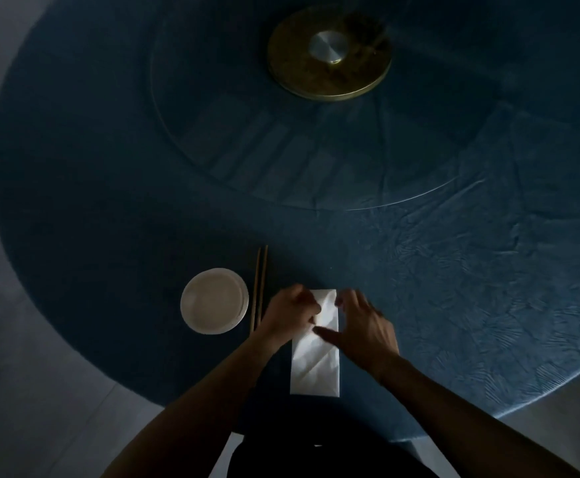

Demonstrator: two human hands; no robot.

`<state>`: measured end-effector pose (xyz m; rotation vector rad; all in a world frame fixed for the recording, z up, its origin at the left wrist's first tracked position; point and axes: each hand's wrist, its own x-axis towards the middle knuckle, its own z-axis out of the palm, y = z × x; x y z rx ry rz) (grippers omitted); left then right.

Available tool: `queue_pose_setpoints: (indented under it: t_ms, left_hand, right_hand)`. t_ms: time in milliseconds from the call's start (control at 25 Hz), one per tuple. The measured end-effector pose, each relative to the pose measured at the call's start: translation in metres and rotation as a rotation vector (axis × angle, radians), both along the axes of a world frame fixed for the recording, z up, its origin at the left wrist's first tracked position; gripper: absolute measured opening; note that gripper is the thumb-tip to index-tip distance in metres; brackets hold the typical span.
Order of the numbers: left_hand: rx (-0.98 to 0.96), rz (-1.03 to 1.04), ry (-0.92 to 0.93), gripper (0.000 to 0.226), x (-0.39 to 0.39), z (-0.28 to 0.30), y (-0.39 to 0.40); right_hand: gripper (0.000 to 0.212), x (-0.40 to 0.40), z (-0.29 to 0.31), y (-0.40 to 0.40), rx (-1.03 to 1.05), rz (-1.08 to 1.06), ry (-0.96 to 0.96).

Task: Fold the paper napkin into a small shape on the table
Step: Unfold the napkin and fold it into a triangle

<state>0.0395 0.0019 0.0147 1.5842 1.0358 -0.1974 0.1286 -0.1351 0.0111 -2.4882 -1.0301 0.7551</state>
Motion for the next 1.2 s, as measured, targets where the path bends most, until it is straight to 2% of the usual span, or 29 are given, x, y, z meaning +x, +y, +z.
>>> queue_pose_setpoints:
  t_ms: [80,160,240,360,440,520,600,680,800,960,1120,1200]
  left_hand:
    - [-0.158,0.015,0.007,0.007,0.018,0.012,-0.005]
    - [-0.214,0.005,0.04,0.005,0.034,0.018,-0.008]
    - [-0.227,-0.041,0.066,0.004,0.048,0.018,-0.009]
    - [-0.209,-0.178,0.085,0.008,0.058,0.005,-0.006]
    - [-0.052,-0.224,0.072,0.011,0.059,-0.005,0.002]
    - [0.205,-0.303,0.047,0.02,0.054,-0.015,0.014]
    - [0.379,-0.523,0.037,0.039,0.049,-0.022,0.023]
    - [0.478,-0.699,0.06,0.052,0.044,-0.024,0.024]
    - [0.564,-0.763,0.117,0.063,0.039,-0.027,0.021]
    - [0.566,-0.704,0.178,0.053,0.036,-0.029,0.015]
    - [0.498,-0.688,0.211,0.017,0.04,-0.029,0.017]
    - [0.476,-0.675,0.183,0.012,0.044,-0.028,0.017]
  right_hand:
    - [0.068,-0.012,0.005,-0.004,-0.046,-0.05,0.089]
    - [0.071,-0.016,0.006,-0.002,-0.069,-0.179,0.13]
    - [0.059,-0.011,0.005,-0.003,-0.105,-0.286,0.166]
    - [0.029,0.004,-0.005,-0.016,-0.155,-0.381,0.177]
    - [0.029,0.018,-0.011,-0.031,-0.166,-0.461,0.192]
    - [0.031,0.033,-0.015,-0.041,-0.151,-0.52,0.217]
    - [0.027,0.048,-0.019,-0.047,-0.125,-0.553,0.224]
    - [0.024,0.059,-0.023,-0.049,-0.128,-0.556,0.21]
    - [0.022,0.068,-0.027,-0.048,-0.142,-0.554,0.207]
    - [0.018,0.076,-0.03,-0.05,-0.122,-0.547,0.206]
    - [0.014,0.086,-0.027,-0.052,-0.076,-0.496,0.192]
    - [0.014,0.093,-0.027,-0.052,-0.051,-0.474,0.181]
